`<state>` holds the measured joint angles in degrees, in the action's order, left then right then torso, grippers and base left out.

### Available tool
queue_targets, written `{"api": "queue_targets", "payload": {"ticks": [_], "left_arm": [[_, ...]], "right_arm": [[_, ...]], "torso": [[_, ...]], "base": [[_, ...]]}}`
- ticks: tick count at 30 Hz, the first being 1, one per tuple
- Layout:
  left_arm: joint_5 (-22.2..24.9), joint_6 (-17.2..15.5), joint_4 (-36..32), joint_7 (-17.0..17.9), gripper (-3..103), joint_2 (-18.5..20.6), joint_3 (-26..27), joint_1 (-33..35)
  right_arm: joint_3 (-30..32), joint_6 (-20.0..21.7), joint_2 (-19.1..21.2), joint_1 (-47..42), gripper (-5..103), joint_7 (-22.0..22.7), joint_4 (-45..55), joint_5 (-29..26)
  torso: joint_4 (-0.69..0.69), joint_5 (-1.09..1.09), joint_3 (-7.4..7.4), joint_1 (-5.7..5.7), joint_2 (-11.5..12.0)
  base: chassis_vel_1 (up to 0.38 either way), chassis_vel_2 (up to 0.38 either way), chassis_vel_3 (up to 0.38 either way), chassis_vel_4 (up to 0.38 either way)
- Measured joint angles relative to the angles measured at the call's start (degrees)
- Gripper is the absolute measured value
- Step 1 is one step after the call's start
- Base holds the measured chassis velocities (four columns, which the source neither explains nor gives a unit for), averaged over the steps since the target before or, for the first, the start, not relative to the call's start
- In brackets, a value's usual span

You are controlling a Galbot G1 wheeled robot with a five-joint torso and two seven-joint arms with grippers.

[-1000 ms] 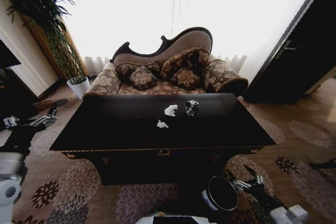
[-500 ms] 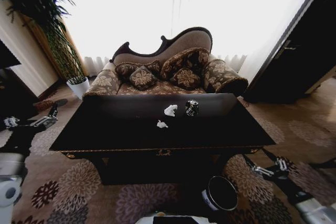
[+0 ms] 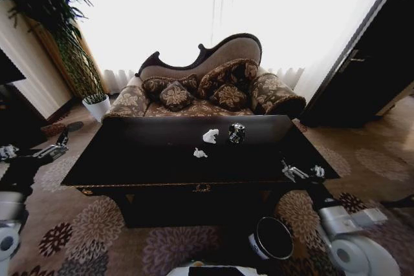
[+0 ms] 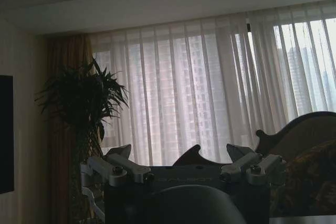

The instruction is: Move to the front of the table and place the trash on the table into the trash bin.

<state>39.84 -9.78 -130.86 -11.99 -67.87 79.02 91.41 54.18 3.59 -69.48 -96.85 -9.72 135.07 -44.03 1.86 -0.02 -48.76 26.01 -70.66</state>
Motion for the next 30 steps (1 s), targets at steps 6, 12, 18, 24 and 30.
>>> {"api": "queue_targets", "payload": {"ticks": [6,12,18,24,30], "left_arm": [[-0.22,0.05,-0.70,-0.04,100,-0.74,-0.19,0.28],[-0.71,0.05,-0.71,-0.06,100,0.01,-1.48,-0.01],[-1.88,0.10,-0.14,-0.16,100,0.50,-2.89,0.05],[-2.14,0.17,-1.63,-0.22,100,-0.23,-2.62,1.12],[-3.54,0.39,-1.90,-0.29,100,-1.58,-3.02,1.64]], "right_arm": [[-5.67,0.03,3.93,3.27,100,1.08,0.80,2.18],[-11.38,-0.09,6.87,6.47,100,1.25,-2.64,6.90],[-15.95,0.04,8.28,9.09,100,4.25,-3.80,9.65],[-22.19,2.10,11.78,13.50,100,10.12,-5.17,11.66],[-26.55,2.52,14.64,17.38,100,12.07,-8.97,12.21]], "torso": [[0.00,0.00,0.00,0.00,0.00],[0.00,0.01,0.00,0.00,0.00],[0.02,0.00,0.00,0.00,0.00],[0.00,0.01,0.00,0.00,0.00],[0.00,0.00,0.00,0.00,0.00]], "base": [[0.000,0.000,0.000,0.000],[0.000,0.000,0.000,0.000],[0.000,0.000,0.000,0.000],[0.000,0.000,0.000,0.000],[0.000,0.000,0.000,0.000]]}}
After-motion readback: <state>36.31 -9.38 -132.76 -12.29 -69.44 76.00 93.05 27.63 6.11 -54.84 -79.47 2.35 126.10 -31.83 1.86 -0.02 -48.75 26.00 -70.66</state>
